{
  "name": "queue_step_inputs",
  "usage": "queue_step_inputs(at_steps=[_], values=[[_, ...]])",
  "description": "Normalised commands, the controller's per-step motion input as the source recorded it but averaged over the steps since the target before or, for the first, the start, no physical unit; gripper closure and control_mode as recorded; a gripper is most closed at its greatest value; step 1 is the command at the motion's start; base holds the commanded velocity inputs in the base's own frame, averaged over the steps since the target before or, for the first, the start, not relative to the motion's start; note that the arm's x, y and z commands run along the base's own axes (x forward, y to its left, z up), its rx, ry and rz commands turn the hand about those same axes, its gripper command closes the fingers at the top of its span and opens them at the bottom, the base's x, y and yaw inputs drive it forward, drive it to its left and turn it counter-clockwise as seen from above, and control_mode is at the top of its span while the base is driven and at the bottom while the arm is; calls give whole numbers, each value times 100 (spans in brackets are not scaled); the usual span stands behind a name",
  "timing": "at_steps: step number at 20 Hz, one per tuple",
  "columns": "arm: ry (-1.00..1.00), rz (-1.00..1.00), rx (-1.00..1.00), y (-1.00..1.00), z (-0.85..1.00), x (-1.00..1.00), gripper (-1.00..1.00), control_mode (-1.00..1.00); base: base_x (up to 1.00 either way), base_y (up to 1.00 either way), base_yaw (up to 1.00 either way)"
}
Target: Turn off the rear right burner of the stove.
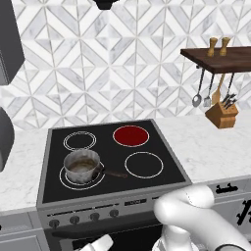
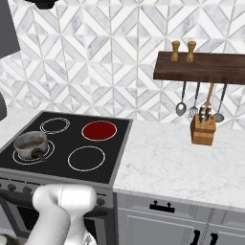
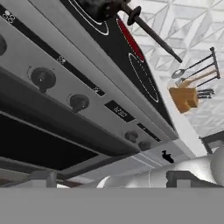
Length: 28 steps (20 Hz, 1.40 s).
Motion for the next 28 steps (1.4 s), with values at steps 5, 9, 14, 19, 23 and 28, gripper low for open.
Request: queue_step_inputs(at_steps=[5,9,14,19,23,28], values=[[-41,9,16,-1,0,5,-100,-100,0,0,0],[-35,12,14,-19,0,7,-100,-100,0,0,0],[-5,2,2,-13,0,46,-100,-100,0,0,0],[2,9,4,-13,0,56,-100,-100,0,0,0],[0,23,0,-4,-11,14,-100,-100,0,0,0],[-10,27,0,0,-22,2,-100,-100,0,0,0]])
